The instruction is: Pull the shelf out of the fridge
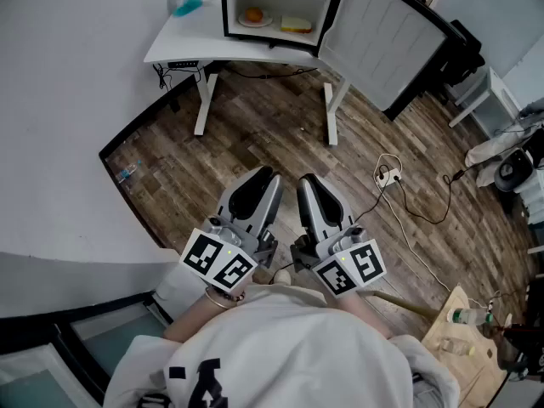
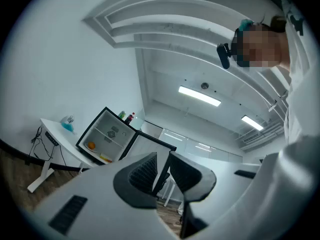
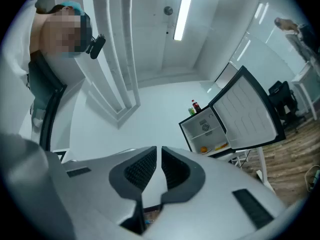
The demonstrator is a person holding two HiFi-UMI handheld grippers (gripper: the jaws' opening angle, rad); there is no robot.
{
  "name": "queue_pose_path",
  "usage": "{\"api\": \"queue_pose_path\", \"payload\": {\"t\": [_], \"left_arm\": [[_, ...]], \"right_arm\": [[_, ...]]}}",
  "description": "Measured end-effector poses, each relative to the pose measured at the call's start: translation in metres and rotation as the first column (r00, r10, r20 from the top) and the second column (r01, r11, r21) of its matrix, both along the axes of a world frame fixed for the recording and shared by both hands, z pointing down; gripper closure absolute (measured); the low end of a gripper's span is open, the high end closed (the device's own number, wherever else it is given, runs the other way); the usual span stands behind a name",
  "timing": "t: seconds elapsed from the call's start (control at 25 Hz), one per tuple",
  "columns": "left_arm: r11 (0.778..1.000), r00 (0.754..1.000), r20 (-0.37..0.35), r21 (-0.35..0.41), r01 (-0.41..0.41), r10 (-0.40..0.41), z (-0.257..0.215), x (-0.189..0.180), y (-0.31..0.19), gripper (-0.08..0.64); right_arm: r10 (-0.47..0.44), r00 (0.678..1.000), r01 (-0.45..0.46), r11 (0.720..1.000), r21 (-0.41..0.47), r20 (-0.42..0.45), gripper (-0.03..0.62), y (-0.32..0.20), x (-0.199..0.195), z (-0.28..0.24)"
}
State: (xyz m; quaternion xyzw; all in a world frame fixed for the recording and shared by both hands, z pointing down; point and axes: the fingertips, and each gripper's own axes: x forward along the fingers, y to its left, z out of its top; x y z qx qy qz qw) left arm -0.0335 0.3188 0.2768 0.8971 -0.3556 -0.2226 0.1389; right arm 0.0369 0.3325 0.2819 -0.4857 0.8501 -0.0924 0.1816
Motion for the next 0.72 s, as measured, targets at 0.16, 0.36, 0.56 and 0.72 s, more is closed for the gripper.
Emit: {"api": "queue_pose_path", "payload": {"t": [0.16,0.36,0.56,0.72], "left_arm": [[1.0,1.0,0.001,0.001,0.003,-0.003,0.0006,0.0003,-0.0003,0.479],[1.0,1.0,-0.006,-0.004,0.002,-0.002,0.0007,-0.0001,0.0,0.479],[1.0,1.0,-0.008,0.005,0.009,-0.009,-0.0014,-0.0003,-0.001,0.479],[1.0,1.0,-0.008,0.0,0.007,-0.007,0.0002,0.0006,-0.0003,0.479]], "right_arm": [[-0.004,1.0,0.004,1.0,0.003,0.008,0.54,0.0007,0.0009,-0.0007],[-0.008,1.0,0.008,1.0,0.003,0.014,0.54,0.0009,0.0002,-0.0001],[-0.008,1.0,0.008,1.0,0.011,0.007,0.54,0.0014,0.0007,-0.0026],[-0.006,1.0,0.005,1.0,0.01,0.008,0.54,0.0022,0.0015,-0.002]]}}
